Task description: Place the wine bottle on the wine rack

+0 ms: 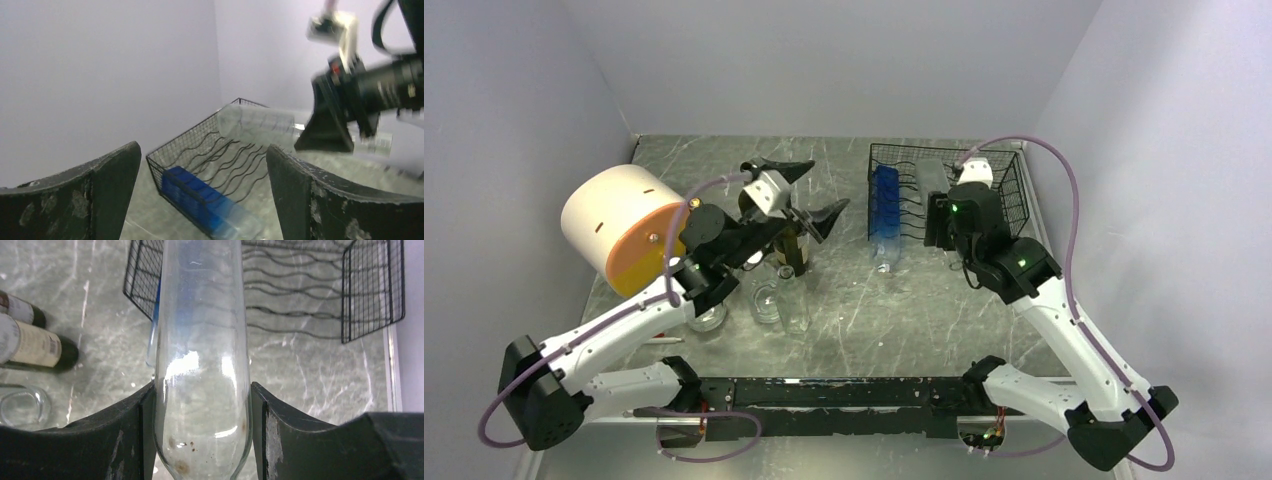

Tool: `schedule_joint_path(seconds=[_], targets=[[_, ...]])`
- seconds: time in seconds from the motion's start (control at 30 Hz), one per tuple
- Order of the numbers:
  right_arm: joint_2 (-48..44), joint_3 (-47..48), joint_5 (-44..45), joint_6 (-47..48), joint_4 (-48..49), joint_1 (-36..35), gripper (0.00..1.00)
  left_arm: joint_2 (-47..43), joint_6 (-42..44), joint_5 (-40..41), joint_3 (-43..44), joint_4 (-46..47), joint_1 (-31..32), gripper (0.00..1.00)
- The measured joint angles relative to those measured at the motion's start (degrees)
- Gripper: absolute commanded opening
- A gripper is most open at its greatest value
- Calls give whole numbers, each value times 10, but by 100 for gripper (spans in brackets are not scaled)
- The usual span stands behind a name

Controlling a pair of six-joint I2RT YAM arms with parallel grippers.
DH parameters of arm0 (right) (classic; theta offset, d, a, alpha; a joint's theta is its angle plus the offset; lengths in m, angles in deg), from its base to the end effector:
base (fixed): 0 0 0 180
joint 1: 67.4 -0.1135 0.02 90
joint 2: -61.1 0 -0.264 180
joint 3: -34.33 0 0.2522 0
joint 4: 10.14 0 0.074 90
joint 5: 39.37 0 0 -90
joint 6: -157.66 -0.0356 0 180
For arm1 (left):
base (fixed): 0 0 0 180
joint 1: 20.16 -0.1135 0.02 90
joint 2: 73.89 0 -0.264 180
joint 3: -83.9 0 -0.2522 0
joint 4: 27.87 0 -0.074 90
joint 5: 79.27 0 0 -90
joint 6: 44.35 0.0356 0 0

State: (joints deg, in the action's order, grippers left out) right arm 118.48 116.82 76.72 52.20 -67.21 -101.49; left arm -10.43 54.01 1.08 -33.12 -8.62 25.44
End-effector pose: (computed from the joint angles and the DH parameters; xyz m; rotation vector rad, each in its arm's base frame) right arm 0.1711 0.0969 0.3868 -0.0718 2.0653 0.0453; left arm 0.1759 -0.1882 0.3827 0.7079 1.0615 -0.6662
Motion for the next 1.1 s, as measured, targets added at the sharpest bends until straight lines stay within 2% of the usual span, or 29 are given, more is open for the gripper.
schedule_joint_path(seconds=[0.1,0.17,0.27,0.57,0.73,0.9,1.1], targets=[[-17,-22,-10,-18,-25,7,0,-28,-112,71,1,-32,0,99],[-29,-34,-19,-34,-40,7,0,-35,-188,112,27,-96,0,99],[-44,-49,-23,-58,-57,7,0,-18,-247,122,87,-182,0,99],[-75,-88,-23,-171,-134,7,0,80,-336,59,228,-358,0,99],[-89,-106,-23,-221,-162,7,0,115,-383,38,242,-428,0,99],[-91,-142,-26,-259,-160,7,0,124,-401,9,248,-454,-3,99],[-74,-210,-46,-292,-106,7,0,142,-391,-60,283,-442,-8,99]])
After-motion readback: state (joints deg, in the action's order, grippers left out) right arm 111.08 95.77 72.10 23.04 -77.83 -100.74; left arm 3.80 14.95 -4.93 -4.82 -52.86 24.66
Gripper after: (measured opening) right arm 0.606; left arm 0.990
